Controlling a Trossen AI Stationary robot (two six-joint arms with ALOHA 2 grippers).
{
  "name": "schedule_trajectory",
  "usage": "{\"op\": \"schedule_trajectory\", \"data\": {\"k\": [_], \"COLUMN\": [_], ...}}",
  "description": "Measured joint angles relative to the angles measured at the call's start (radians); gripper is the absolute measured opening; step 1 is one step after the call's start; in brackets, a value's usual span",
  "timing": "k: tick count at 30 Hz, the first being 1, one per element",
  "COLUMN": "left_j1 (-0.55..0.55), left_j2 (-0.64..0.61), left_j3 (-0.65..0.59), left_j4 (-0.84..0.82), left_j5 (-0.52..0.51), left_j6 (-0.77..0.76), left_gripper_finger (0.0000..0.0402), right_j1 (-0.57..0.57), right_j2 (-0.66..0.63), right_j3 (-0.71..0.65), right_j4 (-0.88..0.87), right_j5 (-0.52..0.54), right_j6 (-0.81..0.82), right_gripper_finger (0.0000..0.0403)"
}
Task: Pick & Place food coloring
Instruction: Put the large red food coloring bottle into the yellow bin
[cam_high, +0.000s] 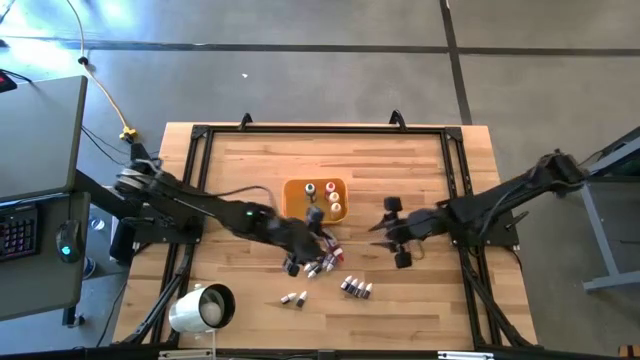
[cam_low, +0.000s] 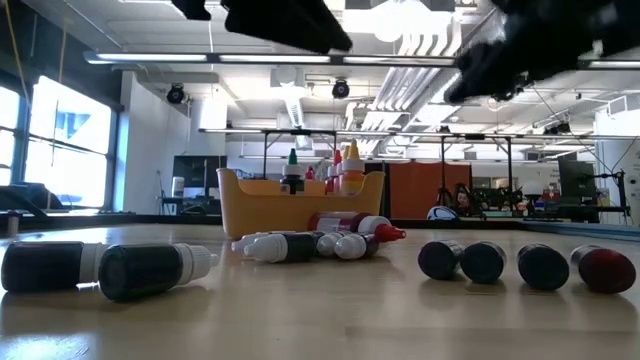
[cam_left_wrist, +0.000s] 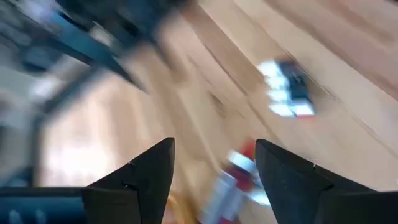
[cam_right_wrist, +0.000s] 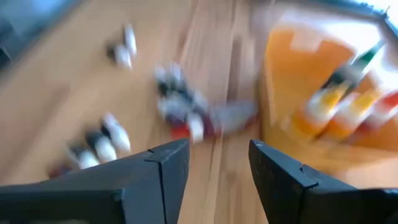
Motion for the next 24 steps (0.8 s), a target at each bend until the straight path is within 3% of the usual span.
{"op": "schedule_trajectory", "data": {"k": [6, 12, 24], "left_j1": [0.000, 0.000, 0.023], "left_j2": [0.229, 0.397, 0.550], "left_j3": [0.310, 0.493, 0.546], "left_j4": [-0.358, -0.441, -0.468], "left_j5": [0.038, 0.060, 0.027], "left_j6": [-0.009, 0.004, 0.001], "left_gripper_finger": [0.0220, 0.0220, 0.0220], "right_j1": [0.000, 0.008, 0.038], "right_j2": [-0.231, -0.343, -0.346], "right_j3": [0.000, 0.000, -0.001], "right_j4": [-0.066, -0.129, -0.120], "right_j5": [-0.006, -0.032, -0.058], "right_j6": [0.025, 0.138, 0.158], "right_gripper_finger": [0.0161, 0.0161, 0.0161]}}
